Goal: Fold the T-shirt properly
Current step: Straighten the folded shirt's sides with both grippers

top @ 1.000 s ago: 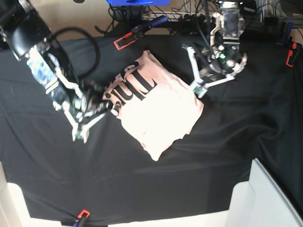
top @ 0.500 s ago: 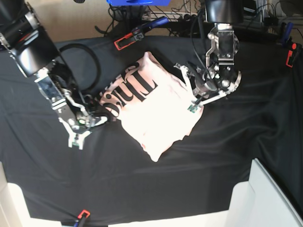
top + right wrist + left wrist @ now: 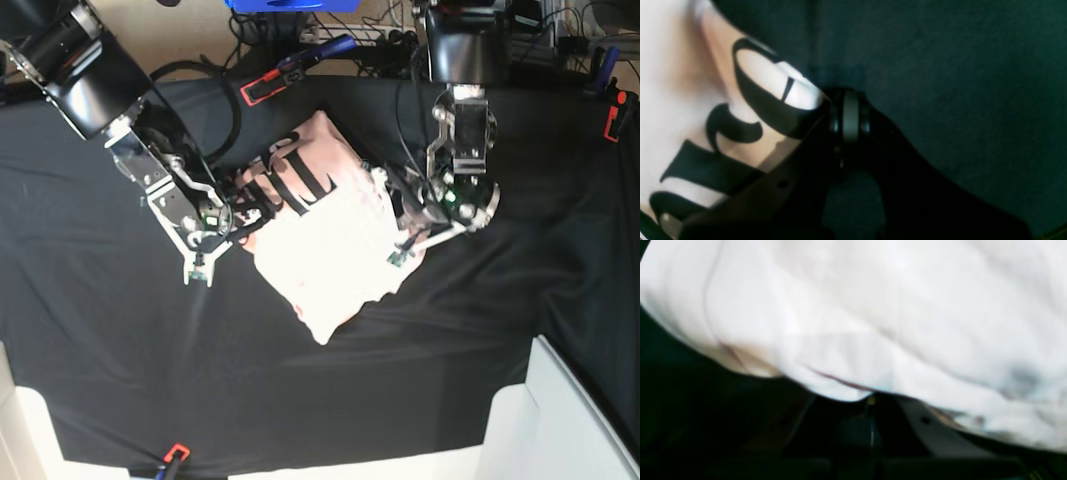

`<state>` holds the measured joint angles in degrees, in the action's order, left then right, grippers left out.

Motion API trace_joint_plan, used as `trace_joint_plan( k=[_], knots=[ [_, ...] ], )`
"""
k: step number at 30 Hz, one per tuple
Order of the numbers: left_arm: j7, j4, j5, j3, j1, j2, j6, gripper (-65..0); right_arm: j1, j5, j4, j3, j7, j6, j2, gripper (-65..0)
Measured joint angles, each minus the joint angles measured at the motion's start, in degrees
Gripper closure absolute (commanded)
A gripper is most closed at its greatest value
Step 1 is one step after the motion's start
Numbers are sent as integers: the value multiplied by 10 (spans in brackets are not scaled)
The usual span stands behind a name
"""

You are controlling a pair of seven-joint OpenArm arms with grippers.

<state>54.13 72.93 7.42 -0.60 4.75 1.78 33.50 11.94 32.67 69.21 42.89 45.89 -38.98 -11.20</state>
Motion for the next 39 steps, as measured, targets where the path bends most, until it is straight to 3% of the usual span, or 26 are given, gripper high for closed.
trace_joint_plan(
  k=[6,9,15,24,35,39],
  knots=[
    [-6,-92,-19,-2,65,-16,11,0,-12,-7,9,0,-9,-1,5,0],
    [-39,-105,-19,-2,72,-20,12,0,-30,-7,30,0,-9,-1,5,0],
    [-48,-135,-6,-3,103,-19,8,0,-53,-2,64,-1,17,-1,10,0],
    [-90,-245,3,-7,184,-19,-5,0,-85,13,110,5,66,-10,45,0],
    [-92,-244,5,-6,207,-2,-5,0,-83,11,110,5,65,-10,40,0],
    [-94,-244,3,-2,193,-1,-5,0,-82,11,110,0,65,-10,23,0]
  ],
)
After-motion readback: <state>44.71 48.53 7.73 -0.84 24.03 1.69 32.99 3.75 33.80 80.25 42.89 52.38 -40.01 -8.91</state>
